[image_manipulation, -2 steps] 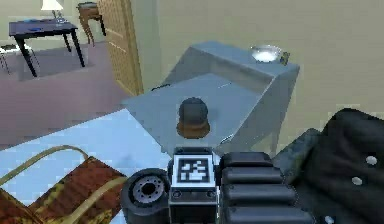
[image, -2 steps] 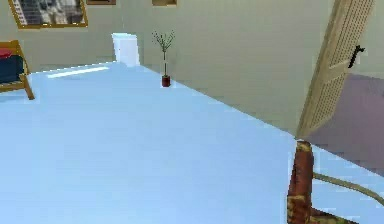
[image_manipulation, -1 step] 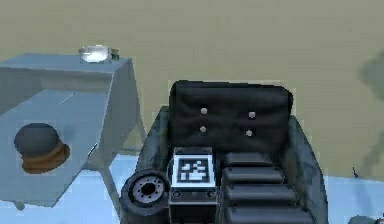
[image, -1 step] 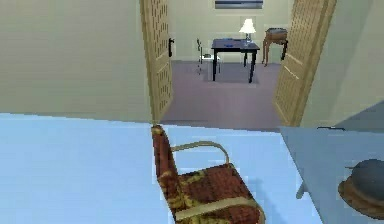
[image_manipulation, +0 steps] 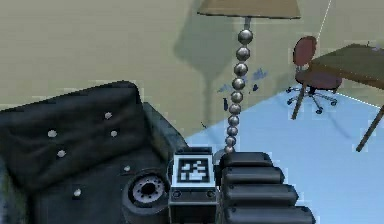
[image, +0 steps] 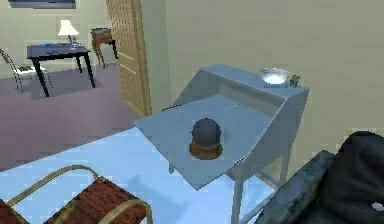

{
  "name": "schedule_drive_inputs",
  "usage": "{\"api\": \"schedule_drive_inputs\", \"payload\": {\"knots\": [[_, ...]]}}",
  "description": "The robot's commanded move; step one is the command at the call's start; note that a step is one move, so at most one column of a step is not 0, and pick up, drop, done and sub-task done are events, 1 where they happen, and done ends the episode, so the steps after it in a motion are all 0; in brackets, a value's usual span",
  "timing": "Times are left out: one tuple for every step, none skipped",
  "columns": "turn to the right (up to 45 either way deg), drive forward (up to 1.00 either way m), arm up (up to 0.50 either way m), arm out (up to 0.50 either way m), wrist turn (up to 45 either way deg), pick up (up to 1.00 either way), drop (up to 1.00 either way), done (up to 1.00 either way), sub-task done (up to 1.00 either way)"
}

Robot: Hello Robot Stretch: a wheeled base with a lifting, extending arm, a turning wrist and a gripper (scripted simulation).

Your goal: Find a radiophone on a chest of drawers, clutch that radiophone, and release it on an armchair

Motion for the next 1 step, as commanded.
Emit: {"api": "schedule_drive_inputs", "payload": {"knots": [[15.0,0.00,0.00,0.00,0.0,0.00,0.00,0.00,0.00]]}}
